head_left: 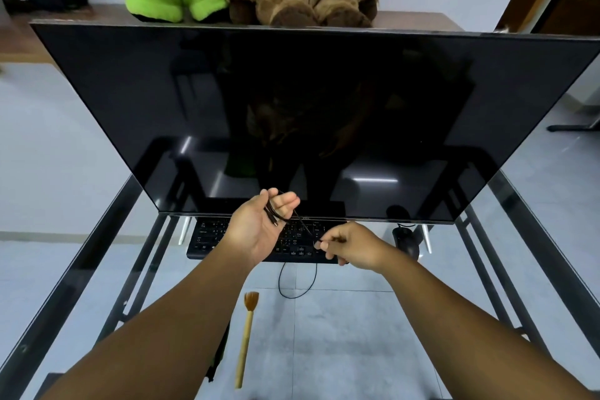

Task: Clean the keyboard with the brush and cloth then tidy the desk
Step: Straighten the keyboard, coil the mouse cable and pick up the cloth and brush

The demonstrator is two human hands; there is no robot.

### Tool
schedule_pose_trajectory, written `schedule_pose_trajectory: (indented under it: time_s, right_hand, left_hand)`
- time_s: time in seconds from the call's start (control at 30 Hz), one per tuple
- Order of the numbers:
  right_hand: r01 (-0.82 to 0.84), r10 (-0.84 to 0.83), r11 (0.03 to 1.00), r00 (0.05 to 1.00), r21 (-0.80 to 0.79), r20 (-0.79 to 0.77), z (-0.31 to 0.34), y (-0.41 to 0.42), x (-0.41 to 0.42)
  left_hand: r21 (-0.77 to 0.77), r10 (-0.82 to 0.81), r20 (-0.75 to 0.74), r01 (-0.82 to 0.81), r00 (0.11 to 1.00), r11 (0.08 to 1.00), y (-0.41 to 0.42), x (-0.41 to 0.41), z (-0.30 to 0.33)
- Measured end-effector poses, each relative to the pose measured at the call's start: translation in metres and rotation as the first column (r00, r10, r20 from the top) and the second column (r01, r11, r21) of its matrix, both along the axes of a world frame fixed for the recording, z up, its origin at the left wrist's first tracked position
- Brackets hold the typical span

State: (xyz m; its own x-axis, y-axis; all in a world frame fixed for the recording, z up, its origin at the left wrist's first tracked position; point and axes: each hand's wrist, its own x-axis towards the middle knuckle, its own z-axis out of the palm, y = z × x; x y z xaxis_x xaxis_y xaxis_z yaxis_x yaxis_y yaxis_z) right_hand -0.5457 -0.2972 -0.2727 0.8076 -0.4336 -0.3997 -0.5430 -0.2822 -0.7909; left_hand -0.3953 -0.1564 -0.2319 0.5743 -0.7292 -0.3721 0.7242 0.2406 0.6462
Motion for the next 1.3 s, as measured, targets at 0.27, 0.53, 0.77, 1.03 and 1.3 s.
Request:
schedule_pose_trajectory:
  time_s: [0.27, 0.53, 0.77, 1.03, 1.3]
  right_hand:
    - [-0.021, 0.02, 1.0, 1.0, 0.022, 0.017, 0.001, 0.004, -0.001]
    - [0.056, -0.099, 0.965, 0.983, 0.257, 0.155, 0.002, 0.008, -0.006]
    - [0.322, -0.394, 0.897, 0.893, 0.304, 0.217, -0.003, 0.006, -0.002]
    - [0.443, -0.628, 0.739, 0.726, 0.508, 0.28, 0.008, 0.002, 0.01]
    - [0.389, -0.636, 0.7, 0.722, 0.599, 0.274, 0.014, -0.002, 0.006]
  left_hand:
    - [0.101, 0.122, -0.012, -0.12, 0.992, 0.988, -0.01, 0.004, -0.01]
    - [0.15, 0.109, -0.035, -0.103, 0.993, 0.983, -0.014, -0.001, -0.011]
    - [0.213, 0.014, 0.035, -0.021, 0.999, 0.977, -0.017, -0.006, -0.009]
    - [0.262, -0.161, 0.181, 0.11, 0.97, 0.959, -0.016, -0.02, 0.0]
    - [0.272, -0.25, 0.216, 0.187, 0.944, 0.944, -0.013, -0.024, 0.002]
